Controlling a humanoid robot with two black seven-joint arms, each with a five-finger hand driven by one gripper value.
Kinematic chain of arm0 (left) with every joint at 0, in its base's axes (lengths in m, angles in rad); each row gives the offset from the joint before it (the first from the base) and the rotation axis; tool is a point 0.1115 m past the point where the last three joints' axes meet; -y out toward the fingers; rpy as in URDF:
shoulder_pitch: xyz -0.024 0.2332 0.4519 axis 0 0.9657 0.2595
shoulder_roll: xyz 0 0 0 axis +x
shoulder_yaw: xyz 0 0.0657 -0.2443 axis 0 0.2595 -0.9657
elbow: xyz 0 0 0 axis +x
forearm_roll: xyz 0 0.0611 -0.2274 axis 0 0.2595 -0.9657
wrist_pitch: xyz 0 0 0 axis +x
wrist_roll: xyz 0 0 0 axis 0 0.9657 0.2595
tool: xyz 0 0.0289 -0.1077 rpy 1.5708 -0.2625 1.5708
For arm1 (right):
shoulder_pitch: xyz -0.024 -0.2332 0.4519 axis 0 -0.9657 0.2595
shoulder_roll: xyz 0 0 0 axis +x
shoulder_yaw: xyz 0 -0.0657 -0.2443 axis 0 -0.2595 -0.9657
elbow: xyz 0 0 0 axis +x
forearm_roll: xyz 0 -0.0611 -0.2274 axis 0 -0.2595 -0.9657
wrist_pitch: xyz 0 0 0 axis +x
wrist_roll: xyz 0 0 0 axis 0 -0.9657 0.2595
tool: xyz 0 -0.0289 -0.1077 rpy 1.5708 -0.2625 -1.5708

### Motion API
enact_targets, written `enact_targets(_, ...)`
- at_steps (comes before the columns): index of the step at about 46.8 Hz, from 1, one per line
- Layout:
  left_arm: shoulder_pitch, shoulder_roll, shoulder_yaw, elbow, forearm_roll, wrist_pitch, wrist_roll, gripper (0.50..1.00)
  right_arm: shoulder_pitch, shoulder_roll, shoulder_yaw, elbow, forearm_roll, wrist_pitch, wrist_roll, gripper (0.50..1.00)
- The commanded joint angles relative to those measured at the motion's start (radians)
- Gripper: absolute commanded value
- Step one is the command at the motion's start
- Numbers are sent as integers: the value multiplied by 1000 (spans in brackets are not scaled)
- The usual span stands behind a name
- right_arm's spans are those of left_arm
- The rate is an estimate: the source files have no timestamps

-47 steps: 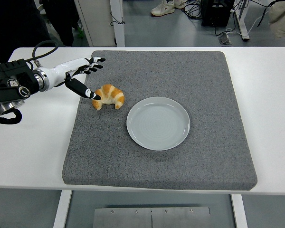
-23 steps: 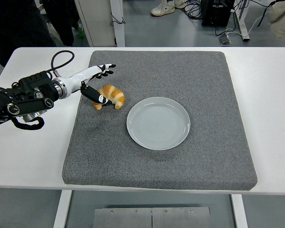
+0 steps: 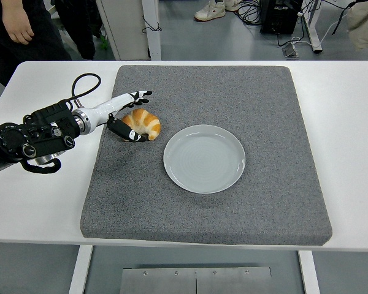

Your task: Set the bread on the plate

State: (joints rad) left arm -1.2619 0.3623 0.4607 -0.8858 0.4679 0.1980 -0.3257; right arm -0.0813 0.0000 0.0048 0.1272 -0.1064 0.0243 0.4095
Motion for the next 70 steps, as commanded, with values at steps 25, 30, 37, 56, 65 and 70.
enact_targets(25,13,-34,10,25,3,1,-6,647,0,0,1,0,-1,-1,0,1000)
enact_targets(30,12,-34,15,25,44,0,-27,500,0,0,1,-1,-1,-1,0,1000)
enact_targets(37,3,-34,7,56,83,1,-69,500,0,0,1,0,1,-1,0,1000)
enact_targets(56,-16,-28,6,73,87,0,-104,500,1,0,0,0,1,-1,0,1000)
enact_targets(65,-77,-13,7,71,86,-14,-107,500,5,0,0,0,-1,-1,0,1000)
enact_targets(70,-125,4,7,70,86,-20,-107,500,5,0,0,0,-1,-1,0,1000)
